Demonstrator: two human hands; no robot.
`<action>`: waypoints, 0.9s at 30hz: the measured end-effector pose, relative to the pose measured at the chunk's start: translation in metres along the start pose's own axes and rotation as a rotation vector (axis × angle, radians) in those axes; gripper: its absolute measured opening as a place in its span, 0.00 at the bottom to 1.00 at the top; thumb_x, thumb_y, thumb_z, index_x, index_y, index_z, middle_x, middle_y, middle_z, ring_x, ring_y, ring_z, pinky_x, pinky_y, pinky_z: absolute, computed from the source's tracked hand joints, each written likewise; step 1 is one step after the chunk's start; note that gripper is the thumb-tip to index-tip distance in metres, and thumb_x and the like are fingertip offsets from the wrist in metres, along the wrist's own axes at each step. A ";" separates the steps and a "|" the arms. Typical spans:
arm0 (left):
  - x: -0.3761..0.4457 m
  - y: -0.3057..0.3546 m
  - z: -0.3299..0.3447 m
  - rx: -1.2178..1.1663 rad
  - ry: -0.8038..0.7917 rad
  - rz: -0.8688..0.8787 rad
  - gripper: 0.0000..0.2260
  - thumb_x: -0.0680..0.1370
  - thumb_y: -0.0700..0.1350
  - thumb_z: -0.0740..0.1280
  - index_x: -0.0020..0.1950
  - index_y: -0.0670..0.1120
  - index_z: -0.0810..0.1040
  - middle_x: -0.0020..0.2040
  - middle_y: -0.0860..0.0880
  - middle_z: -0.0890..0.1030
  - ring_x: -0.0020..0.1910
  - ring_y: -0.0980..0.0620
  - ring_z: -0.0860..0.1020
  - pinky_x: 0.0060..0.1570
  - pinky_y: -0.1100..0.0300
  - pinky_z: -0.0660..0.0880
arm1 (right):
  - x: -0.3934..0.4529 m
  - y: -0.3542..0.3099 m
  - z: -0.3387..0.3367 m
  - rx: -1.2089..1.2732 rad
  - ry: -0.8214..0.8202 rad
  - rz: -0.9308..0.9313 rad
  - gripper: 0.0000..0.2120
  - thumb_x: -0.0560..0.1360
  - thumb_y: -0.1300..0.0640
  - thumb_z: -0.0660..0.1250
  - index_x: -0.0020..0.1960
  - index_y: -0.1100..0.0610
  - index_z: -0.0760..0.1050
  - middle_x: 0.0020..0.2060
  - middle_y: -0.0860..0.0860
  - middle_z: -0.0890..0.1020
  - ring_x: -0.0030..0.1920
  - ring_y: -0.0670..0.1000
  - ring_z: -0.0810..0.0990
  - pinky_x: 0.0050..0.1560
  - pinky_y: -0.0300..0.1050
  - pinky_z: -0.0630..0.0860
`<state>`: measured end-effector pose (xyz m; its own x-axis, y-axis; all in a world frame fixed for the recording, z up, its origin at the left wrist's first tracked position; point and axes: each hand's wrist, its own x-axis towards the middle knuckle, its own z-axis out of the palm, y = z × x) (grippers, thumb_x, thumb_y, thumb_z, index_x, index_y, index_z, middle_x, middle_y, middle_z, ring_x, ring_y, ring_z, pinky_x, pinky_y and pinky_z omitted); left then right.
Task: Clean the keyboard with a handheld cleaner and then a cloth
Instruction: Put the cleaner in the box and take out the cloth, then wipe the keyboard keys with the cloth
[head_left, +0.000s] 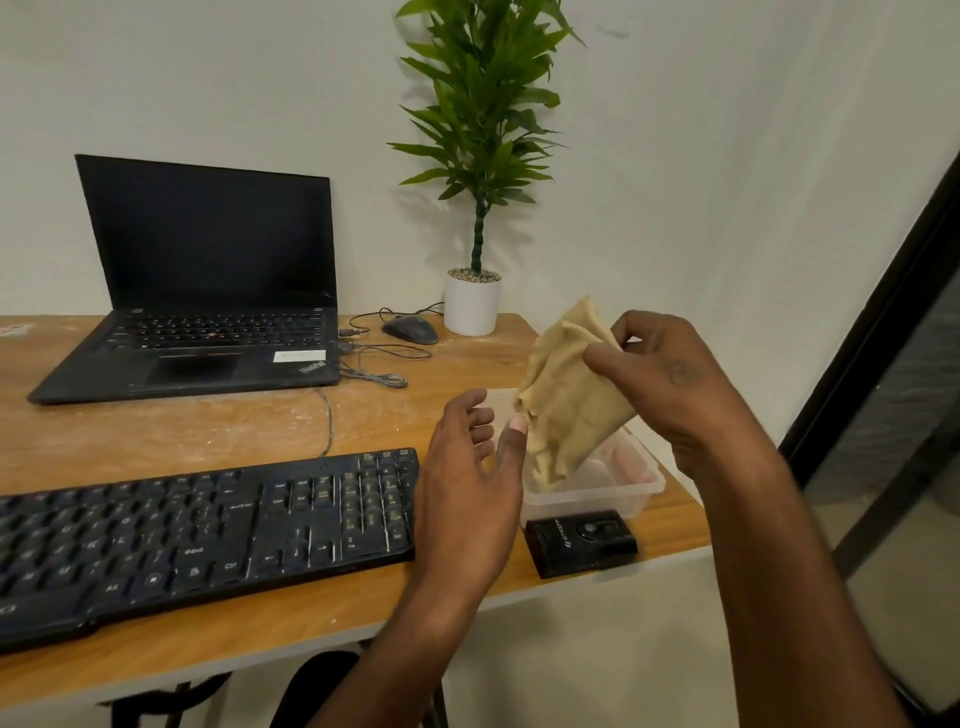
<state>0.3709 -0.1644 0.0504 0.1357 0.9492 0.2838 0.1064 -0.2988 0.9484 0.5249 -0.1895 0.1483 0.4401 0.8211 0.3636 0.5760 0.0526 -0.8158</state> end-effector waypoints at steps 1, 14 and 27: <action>0.001 0.003 -0.001 -0.062 -0.012 -0.033 0.22 0.83 0.57 0.67 0.77 0.58 0.69 0.67 0.58 0.77 0.62 0.63 0.77 0.64 0.58 0.76 | -0.001 -0.007 -0.002 0.051 -0.007 -0.021 0.12 0.69 0.53 0.69 0.39 0.62 0.73 0.39 0.62 0.84 0.43 0.62 0.84 0.41 0.59 0.78; -0.005 0.033 -0.041 -1.348 -0.108 -0.615 0.18 0.83 0.44 0.67 0.70 0.36 0.77 0.62 0.36 0.85 0.63 0.39 0.83 0.74 0.43 0.72 | -0.017 -0.024 0.014 0.283 -0.132 0.035 0.06 0.74 0.63 0.70 0.41 0.62 0.74 0.42 0.61 0.84 0.45 0.62 0.84 0.48 0.60 0.80; -0.017 0.025 -0.064 -1.342 -0.015 -0.618 0.19 0.83 0.53 0.66 0.63 0.41 0.86 0.59 0.39 0.86 0.60 0.42 0.85 0.71 0.44 0.76 | -0.068 -0.035 0.114 -0.316 -0.152 -0.303 0.12 0.77 0.51 0.70 0.59 0.44 0.79 0.52 0.45 0.78 0.50 0.40 0.75 0.47 0.35 0.75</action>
<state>0.3079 -0.1817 0.0787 0.4200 0.8855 -0.1989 -0.8193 0.4642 0.3367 0.3962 -0.1819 0.1005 0.1274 0.8707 0.4749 0.8553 0.1460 -0.4972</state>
